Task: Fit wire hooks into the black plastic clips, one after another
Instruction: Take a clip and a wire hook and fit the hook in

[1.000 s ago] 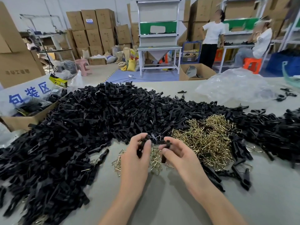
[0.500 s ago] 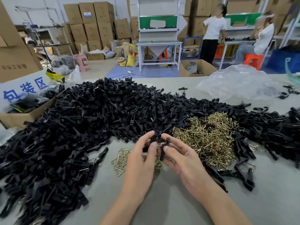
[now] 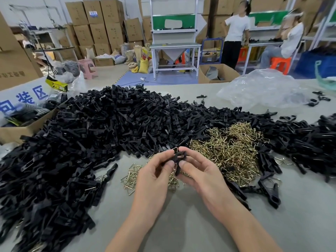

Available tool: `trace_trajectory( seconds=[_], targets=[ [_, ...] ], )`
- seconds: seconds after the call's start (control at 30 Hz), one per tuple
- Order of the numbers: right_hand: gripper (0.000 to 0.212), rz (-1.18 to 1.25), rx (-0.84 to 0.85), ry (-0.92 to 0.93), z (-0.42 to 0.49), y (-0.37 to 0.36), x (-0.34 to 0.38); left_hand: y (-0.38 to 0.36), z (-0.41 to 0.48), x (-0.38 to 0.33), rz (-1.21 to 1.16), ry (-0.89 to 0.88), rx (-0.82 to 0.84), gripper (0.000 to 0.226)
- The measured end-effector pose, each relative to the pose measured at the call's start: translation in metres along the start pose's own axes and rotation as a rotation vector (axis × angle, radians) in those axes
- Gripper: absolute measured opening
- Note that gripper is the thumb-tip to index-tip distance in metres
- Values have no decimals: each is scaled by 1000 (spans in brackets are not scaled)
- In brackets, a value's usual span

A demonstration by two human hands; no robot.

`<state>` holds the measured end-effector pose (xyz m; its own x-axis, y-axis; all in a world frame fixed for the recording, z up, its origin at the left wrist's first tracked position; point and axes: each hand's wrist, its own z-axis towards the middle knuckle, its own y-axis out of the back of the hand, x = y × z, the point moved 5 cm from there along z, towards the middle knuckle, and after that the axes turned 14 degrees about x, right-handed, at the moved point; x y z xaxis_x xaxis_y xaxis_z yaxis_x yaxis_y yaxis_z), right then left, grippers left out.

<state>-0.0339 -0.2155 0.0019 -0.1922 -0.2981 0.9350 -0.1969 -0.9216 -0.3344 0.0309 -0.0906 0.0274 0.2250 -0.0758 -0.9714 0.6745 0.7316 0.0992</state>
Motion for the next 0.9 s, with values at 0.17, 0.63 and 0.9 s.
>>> trace_trajectory(
  seconds=[0.17, 0.63, 0.9],
  targets=[
    [38, -11, 0, 25, 0, 0, 2, 3, 0, 1, -7, -9, -6, 24],
    [42, -82, 3, 47, -4, -2, 10, 1, -3, -4, 106, -23, 1, 23],
    [24, -162, -8, 93, -7, -2, 19, 3, -3, -7, 220, -30, 23, 30]
  ],
)
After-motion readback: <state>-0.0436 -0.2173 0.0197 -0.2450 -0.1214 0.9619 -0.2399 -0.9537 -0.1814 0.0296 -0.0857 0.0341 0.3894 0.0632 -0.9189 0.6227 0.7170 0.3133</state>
